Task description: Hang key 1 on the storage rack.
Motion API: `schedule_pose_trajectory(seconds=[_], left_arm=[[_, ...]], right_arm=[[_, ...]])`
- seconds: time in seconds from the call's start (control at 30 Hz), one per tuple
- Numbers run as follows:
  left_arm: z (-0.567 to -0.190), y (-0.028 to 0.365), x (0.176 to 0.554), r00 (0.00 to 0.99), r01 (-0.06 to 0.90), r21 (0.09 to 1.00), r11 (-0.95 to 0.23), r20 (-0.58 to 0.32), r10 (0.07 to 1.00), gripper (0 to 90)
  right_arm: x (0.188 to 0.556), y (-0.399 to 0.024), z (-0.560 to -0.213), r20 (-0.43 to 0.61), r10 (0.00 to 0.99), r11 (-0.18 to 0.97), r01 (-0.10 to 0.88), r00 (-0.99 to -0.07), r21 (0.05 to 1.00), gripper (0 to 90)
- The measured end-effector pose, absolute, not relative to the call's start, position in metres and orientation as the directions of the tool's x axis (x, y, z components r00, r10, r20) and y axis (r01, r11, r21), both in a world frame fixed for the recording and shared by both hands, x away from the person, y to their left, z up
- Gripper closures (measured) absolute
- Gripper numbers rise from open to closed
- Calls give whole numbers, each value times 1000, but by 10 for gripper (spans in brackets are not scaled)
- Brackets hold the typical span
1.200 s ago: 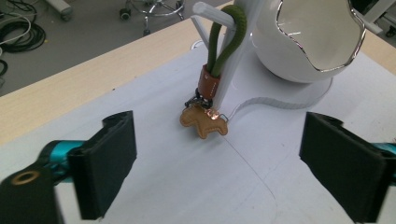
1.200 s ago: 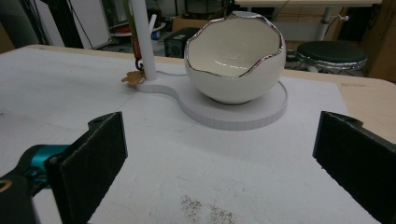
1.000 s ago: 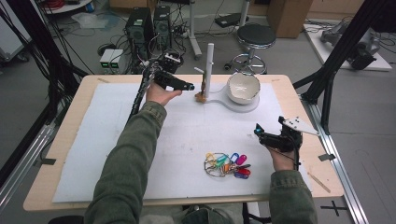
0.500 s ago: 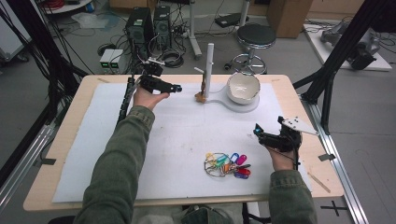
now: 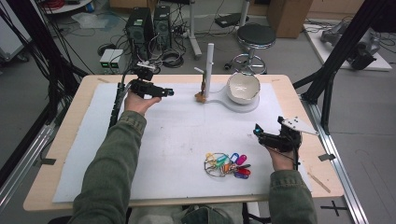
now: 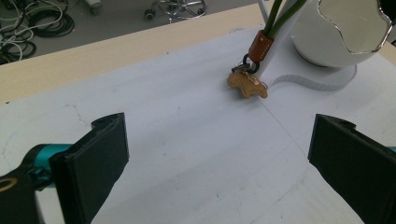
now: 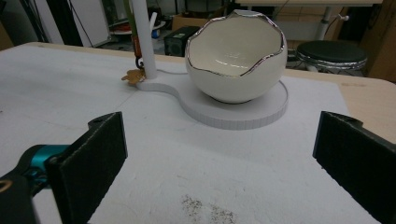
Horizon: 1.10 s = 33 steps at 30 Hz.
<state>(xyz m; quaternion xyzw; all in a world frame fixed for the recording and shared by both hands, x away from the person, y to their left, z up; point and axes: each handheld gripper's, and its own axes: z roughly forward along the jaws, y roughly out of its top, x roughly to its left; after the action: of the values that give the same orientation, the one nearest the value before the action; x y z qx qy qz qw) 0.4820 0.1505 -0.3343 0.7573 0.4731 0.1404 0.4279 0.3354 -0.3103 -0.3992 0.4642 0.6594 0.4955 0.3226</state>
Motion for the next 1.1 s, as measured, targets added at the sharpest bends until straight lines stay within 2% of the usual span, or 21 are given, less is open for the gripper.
schedule_pose_trajectory(seconds=[0.6,1.1], left_arm=[[-336,169,457,513,587,788,-182,-189,837,56],[-339,169,434,532,568,790,-228,-142,835,56]], right_arm=[[335,-310,-399,32,932,81,293,-362,953,19],[335,-310,-399,28,931,85,292,-363,953,19]])
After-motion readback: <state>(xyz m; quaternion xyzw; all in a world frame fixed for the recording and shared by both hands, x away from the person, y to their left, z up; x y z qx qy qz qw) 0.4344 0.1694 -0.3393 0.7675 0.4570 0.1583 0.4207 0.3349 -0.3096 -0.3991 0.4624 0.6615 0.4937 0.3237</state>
